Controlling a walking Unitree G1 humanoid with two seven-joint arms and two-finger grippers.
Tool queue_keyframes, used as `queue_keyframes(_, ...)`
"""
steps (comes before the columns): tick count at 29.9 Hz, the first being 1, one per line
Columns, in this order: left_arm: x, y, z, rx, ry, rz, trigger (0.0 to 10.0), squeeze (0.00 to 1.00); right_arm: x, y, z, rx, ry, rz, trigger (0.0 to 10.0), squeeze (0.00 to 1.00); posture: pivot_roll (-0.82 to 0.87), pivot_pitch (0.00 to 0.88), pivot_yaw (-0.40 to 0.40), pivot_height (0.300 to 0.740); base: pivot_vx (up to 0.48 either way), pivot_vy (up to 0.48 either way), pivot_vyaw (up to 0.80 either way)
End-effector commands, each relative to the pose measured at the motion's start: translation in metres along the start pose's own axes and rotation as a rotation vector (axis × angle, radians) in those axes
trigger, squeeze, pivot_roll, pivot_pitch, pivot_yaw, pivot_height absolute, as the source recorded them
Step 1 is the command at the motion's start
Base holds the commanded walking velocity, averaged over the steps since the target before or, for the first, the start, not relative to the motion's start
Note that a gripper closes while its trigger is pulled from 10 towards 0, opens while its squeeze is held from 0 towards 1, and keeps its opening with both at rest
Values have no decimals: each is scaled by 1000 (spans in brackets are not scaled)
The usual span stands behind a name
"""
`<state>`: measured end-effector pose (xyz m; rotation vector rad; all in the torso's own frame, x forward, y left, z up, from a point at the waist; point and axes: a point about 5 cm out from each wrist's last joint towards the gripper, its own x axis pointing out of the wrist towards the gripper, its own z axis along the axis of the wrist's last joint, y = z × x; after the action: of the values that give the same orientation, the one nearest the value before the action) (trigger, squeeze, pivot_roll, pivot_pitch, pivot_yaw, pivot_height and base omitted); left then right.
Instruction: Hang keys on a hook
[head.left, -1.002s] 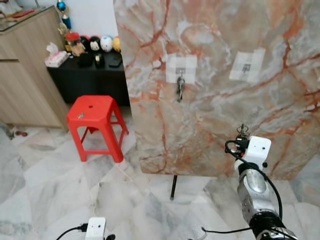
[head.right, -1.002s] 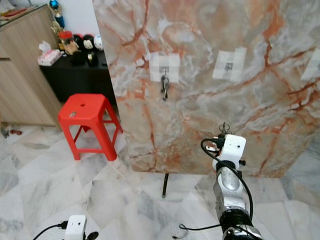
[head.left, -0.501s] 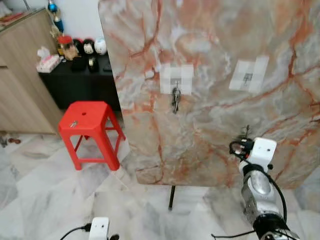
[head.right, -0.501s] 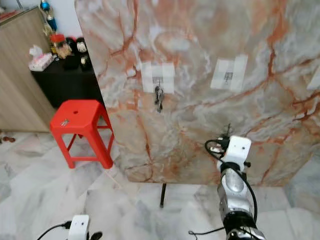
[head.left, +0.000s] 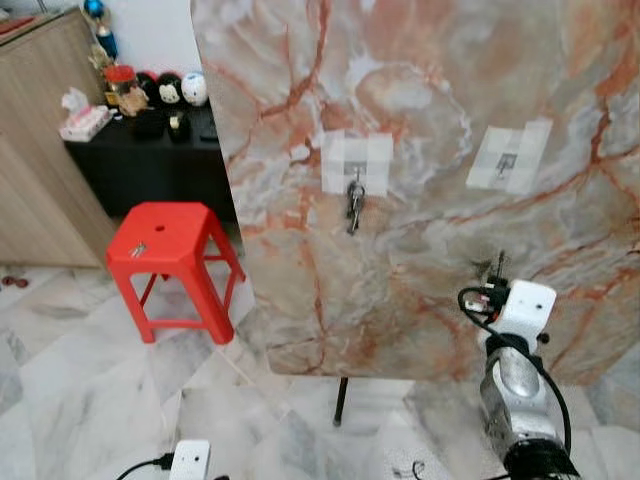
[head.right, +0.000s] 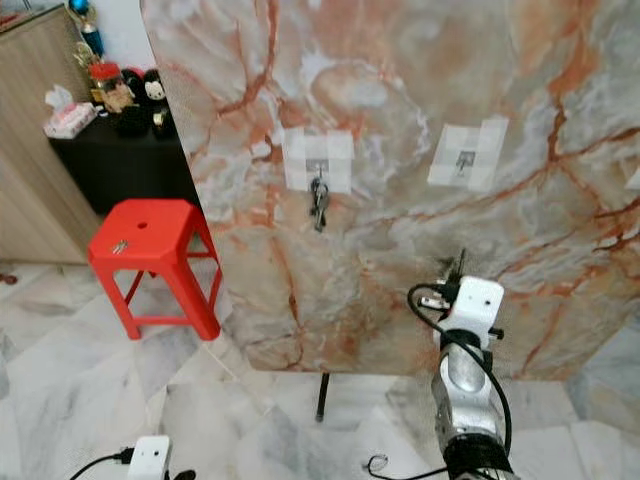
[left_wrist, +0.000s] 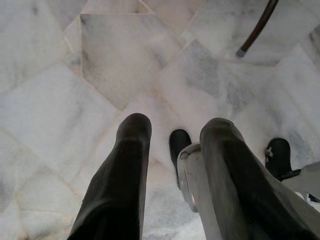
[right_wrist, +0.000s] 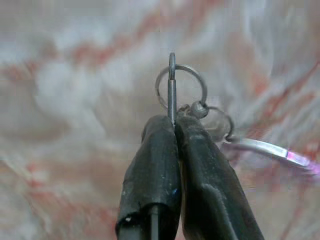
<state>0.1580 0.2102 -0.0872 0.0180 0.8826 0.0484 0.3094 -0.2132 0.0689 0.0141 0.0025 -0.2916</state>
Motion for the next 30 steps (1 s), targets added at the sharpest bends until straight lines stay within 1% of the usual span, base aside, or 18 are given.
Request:
queue_keyframes(1,-2,4,-7,-10,32,7,10000,0,6,2,14,-11,-58,11,10000,0,-112,0,7,738,0,0,0)
queue_keyframes(2,-2,4,-7,-10,34,7,10000,0,8,4,19,-15,-74,19,10000,0,-111,0,7,738,0,0,0)
queue_keyframes(3,-3,5,-10,-10,40,7,10000,0,11,9,28,-24,-106,37,10000,0,-111,0,8,738,0,0,0)
queue_keyframes(5,-4,5,-11,-8,45,7,10000,0,15,13,34,-32,-119,51,10000,0,-111,0,9,738,0,0,0)
queue_keyframes(9,-4,4,-12,-4,47,4,10000,0,18,17,43,-40,-147,62,10000,0,-109,0,10,738,0,0,0)
queue_keyframes(16,0,-3,-4,10,42,-5,10000,0,25,21,58,-52,-187,75,10000,0,-110,0,12,738,0,0,0)
queue_keyframes(19,1,-4,-3,14,42,-9,10000,0,30,25,65,-73,-206,94,10000,0,-112,0,15,738,0,0,0)
queue_keyframes(24,1,-3,-3,19,42,-11,10000,0,37,28,74,-89,-220,102,10000,0,-111,0,16,738,0,0,0)
queue_keyframes(30,0,1,-3,22,42,-9,10000,0,43,34,81,-78,-224,94,10000,0,-113,0,20,738,0,0,0)
